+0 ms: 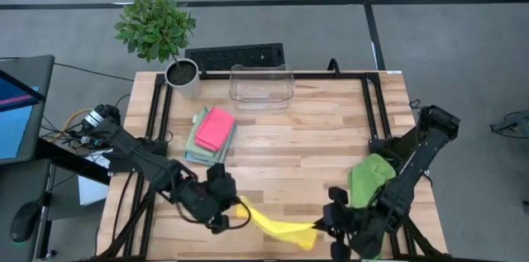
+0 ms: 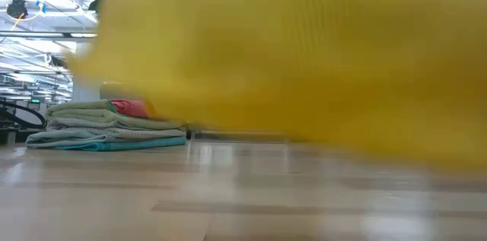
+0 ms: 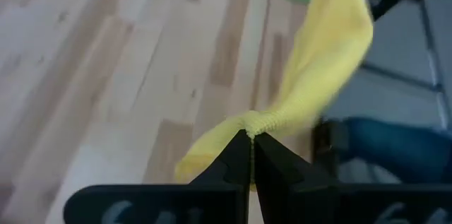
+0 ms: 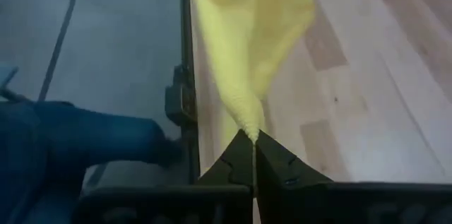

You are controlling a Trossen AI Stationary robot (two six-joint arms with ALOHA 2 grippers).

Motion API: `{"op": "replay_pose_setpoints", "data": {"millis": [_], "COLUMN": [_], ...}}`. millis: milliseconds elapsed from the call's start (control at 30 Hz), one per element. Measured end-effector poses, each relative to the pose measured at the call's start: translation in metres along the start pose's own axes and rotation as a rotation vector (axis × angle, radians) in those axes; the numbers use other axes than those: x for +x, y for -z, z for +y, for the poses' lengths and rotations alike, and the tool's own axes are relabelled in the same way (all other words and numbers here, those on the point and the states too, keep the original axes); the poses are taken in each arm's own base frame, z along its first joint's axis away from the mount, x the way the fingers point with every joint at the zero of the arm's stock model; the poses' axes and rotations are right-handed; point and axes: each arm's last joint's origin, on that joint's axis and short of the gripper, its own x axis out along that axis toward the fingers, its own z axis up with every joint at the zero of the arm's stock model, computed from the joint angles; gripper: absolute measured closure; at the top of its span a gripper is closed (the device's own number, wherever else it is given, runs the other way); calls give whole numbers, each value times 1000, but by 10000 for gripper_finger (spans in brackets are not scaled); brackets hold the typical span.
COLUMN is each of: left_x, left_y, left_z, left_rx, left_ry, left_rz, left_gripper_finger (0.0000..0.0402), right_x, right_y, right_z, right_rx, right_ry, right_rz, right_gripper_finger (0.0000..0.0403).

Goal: Fold microfiber towels
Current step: Fold the yellow microfiber cloth

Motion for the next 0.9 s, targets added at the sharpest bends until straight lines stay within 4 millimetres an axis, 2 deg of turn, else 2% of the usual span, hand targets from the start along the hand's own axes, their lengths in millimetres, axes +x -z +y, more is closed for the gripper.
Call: {"op": "replay_pose_setpoints", "data": {"millis": [133, 233, 300, 433, 633, 767, 900], "left_x": [-10, -7, 5, 34, 69, 82, 85], "left_y": [-9, -8, -4, 8, 18, 19, 11], "left_z": [-4, 10, 26, 64, 121, 152, 175], "left_rx": [29, 63, 56, 43, 32, 29, 63], "left_ry": [-30, -176, -253, -383, -511, -545, -597], "left_rz": [-57, -68, -15, 76, 109, 108, 110], "left_gripper_finger": [401, 401, 401, 401, 401, 401, 401], "right_x": [-7, -5, 1, 26, 51, 59, 66], "right_y": [-8, -10, -9, 0, -1, -7, -12], "right_z": [-3, -19, -33, -67, -108, -130, -154], "right_rx": [-6, 0, 22, 15, 29, -4, -11], "right_ry": [51, 162, 258, 420, 502, 554, 603], "right_rz": [-30, 7, 50, 135, 207, 238, 282], "right_gripper_finger": [387, 386, 384, 384, 381, 381, 383]}}
